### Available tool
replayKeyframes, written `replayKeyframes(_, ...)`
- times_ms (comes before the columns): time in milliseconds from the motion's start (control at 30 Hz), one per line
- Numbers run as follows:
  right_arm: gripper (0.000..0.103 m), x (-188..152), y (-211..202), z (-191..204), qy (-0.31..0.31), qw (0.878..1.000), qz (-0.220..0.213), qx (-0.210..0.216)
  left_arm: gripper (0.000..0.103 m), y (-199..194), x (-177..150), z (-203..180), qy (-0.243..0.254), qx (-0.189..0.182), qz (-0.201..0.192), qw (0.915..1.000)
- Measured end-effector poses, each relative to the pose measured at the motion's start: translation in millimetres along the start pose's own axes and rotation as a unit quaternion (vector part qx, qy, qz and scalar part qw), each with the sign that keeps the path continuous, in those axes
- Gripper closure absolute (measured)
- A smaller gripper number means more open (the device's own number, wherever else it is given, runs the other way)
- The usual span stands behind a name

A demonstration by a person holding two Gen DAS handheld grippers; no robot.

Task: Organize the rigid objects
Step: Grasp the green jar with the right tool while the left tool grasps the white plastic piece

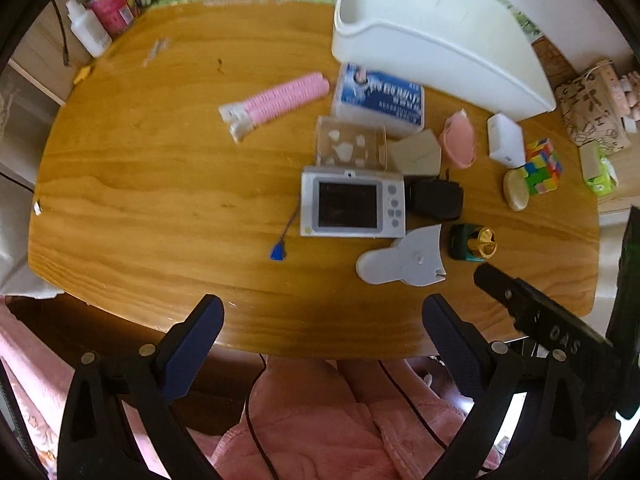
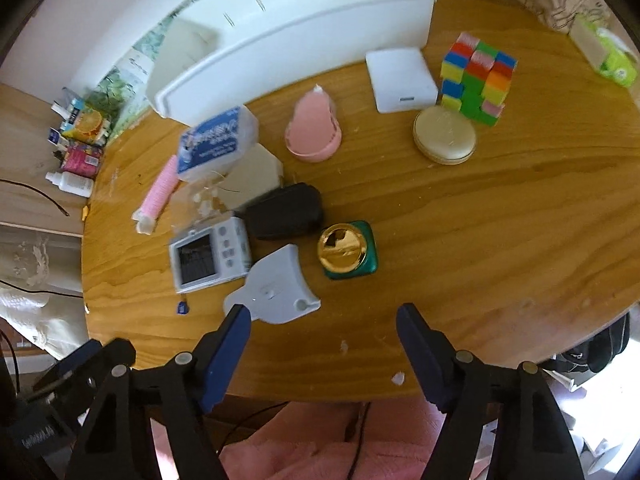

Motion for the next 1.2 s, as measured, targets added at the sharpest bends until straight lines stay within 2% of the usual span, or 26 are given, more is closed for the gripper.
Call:
replayKeyframes(133,0.032,9,18,-9,-0.005,1.000,0.024,-0.002,0.004,17,-4,-9,-0.013,0.002,0.028,0.9995)
replayKeyframes(333,0.036,18,33,-16,-0.024,0.998,0.063,0.015,0.004,33,-9,-23,-0.034,0.007,0.047,0.9983)
replayKeyframes(567,0.043,29,48,-12,-0.048,0.992,0.107,0.040,0.004,47,-11,-32,-0.053,0.028,0.050,0.9970)
replayKeyframes(767,0.049,30,59,-6,-0.047,0.986,0.154,0.045,0.004,55,-10,-33,-0.072,0.014,0.049,0.9961)
replayKeyframes(967,0.052,31,62,3,-0.086,0.982,0.165,0.023,0.007,70,-13,-33,-0.100,-0.004,0.056,0.9935)
replayKeyframes(1067,0.057,31,63,4,-0.097,0.981,0.167,0.011,0.008,74,-13,-28,-0.110,-0.002,0.056,0.9923)
replayKeyframes(1200,0.058,33,64,7,-0.108,0.980,0.168,0.007,0.009,77,-10,-24,-0.117,0.003,0.053,0.9917)
Point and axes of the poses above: each gripper's, at about its wrist camera, not at the fingertips, and y roughly the way its jaws point, z to its left, x to its top, the point moved 8 cm from there along y, roughly the way its jaws point, and after that the axes turned 4 degrees about y, right-handed, at the moved point
